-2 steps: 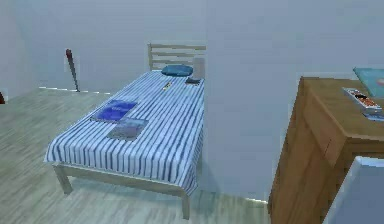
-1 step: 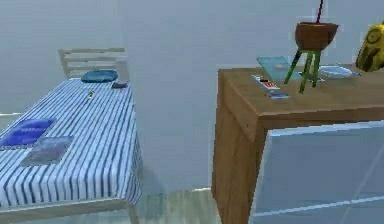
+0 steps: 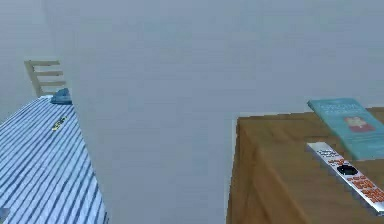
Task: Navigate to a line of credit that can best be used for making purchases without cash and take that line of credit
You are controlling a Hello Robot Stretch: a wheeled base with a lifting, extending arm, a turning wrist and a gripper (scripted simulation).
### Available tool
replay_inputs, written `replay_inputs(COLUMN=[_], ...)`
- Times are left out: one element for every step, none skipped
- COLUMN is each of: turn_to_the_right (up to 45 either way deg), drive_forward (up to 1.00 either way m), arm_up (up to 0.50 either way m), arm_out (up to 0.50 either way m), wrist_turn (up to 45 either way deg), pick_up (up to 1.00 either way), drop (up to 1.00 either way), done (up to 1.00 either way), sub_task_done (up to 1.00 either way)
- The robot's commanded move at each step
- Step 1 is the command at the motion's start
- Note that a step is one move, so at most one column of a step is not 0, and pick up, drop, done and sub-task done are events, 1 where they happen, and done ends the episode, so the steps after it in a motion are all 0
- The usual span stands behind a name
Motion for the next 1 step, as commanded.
replay_inputs(turn_to_the_right=[-30.0], drive_forward=[0.00], arm_up=[0.00], arm_out=[0.00], wrist_turn=[0.0], pick_up=[0.00], drop=[0.00], done=[0.00], sub_task_done=[0.00])
